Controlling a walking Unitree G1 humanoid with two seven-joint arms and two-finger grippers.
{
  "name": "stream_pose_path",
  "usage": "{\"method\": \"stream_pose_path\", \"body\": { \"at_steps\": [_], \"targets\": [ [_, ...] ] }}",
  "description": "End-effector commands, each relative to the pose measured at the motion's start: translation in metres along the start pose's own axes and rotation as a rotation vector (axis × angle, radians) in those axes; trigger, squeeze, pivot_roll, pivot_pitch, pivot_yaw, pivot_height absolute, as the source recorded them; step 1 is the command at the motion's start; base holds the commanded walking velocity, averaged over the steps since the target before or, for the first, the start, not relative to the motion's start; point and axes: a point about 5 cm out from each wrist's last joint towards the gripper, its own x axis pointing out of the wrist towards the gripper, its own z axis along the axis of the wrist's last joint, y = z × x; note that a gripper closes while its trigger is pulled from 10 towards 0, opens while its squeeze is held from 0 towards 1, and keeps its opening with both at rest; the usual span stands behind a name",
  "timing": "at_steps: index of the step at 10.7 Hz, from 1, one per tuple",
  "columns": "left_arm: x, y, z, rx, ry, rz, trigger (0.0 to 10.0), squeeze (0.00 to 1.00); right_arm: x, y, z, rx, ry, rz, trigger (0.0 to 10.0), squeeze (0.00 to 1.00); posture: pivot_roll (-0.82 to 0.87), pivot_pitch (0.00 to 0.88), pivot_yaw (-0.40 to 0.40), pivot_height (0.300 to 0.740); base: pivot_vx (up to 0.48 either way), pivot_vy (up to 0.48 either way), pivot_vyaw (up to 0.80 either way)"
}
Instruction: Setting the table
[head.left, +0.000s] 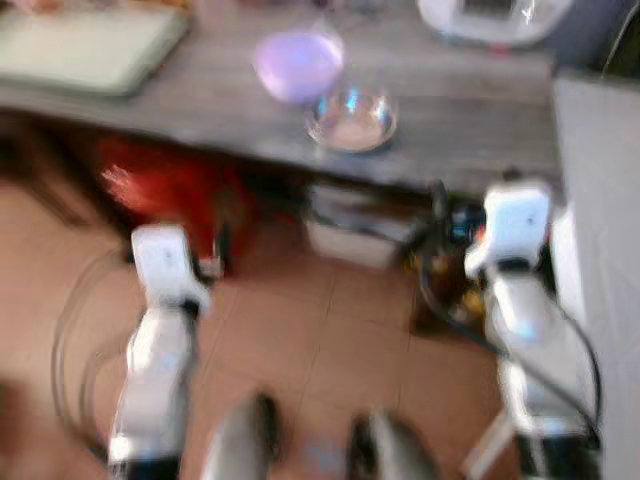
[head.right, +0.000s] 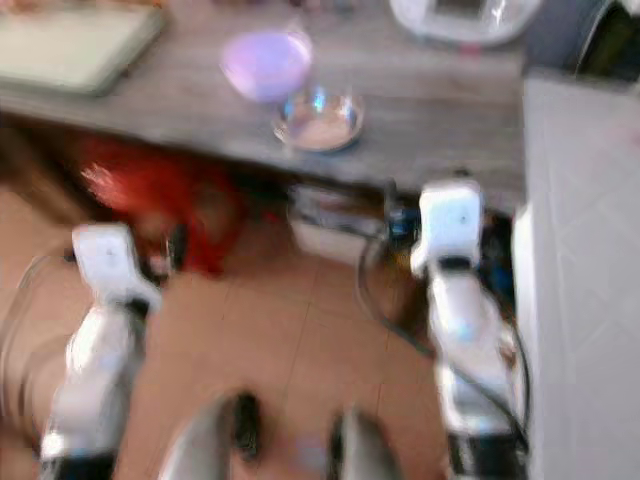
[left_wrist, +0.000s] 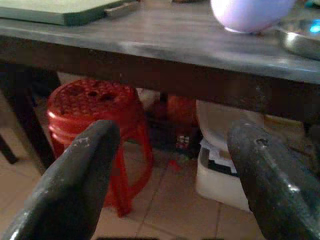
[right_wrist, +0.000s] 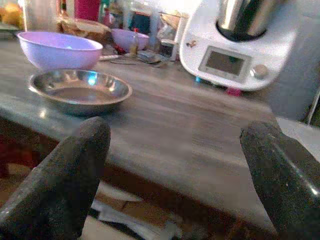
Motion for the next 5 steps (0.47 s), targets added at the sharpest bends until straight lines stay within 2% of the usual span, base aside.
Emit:
{"method": "stream_pose_path", "body": {
  "at_steps": [1,2,5],
  "targets": [
    [0.003,0.007,0.007,0.016,-0.037,0.028,10.0,0.00,-0.004,-0.007,-0.006,0.043,0.028,-0.050,10.0,0.00,-0.04,0.068,0.031,0.740,-0.307,0.000,0.00],
    [0.001,0.012,0.007,0.021,-0.041,0.045,10.0,0.00,-0.005,-0.006,-0.017,0.128,0.088,-0.105,10.0,0.00,-0.03,0.063,0.027,0.740,-0.311,0.000,0.00],
    [-0.005,0.007,-0.002,0.027,-0.023,0.023,10.0,0.00,-0.003,0.008,-0.025,0.118,0.130,-0.043,10.0,0.00,-0.03,0.060,0.022,0.740,-0.307,0.000,0.00]
  ]
}}
